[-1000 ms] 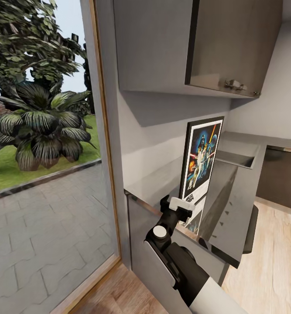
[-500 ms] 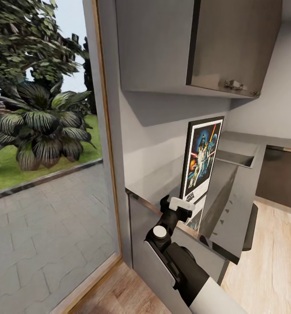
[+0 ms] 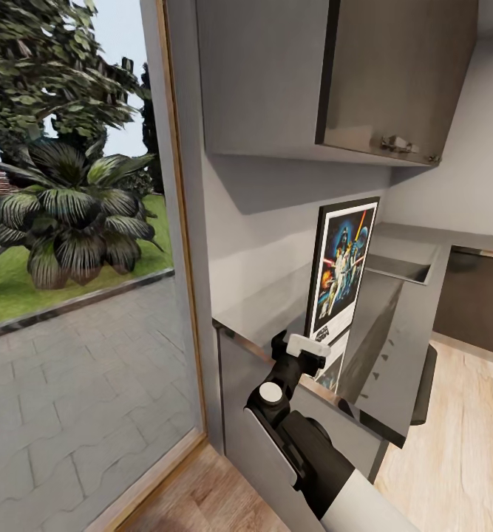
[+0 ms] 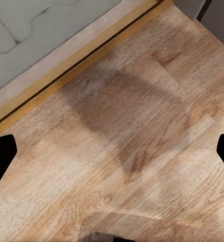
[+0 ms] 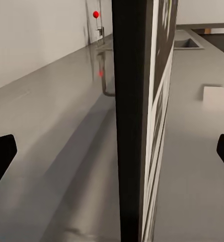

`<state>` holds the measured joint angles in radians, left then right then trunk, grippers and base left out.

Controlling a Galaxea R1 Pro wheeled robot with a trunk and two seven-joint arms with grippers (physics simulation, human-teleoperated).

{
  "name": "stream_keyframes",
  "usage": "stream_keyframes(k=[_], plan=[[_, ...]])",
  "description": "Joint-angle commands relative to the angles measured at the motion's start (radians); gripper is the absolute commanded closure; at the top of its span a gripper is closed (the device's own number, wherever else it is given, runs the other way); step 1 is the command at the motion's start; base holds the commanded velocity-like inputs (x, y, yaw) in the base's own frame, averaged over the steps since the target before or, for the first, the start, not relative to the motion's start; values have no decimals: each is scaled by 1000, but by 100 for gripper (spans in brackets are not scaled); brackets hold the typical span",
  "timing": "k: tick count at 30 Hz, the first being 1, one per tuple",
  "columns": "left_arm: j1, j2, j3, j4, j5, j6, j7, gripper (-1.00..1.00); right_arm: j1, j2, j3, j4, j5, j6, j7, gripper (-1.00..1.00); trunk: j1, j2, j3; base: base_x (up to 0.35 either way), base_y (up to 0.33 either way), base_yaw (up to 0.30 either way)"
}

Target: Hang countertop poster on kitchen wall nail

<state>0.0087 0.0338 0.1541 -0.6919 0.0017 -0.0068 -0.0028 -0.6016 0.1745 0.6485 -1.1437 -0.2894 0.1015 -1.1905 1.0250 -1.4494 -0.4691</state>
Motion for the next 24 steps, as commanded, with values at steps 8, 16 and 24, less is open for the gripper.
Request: stream_keyframes(k=[8,16,24], plan=[[0,0,1,-1,0,-1,0,-100,-1,0,2,-1,-2,11,-6,100,0,-1,-1,0,0,0],[0,0,1,-1,0,-1,0,-100,-1,0,2,-1,-2,11,-6,100,0,-1,-1,0,0,0],[0,0,1,-1,0,-1,0,-100,-1,0,2,-1,-2,10,-6,100,0,-1,-1,0,0,0]])
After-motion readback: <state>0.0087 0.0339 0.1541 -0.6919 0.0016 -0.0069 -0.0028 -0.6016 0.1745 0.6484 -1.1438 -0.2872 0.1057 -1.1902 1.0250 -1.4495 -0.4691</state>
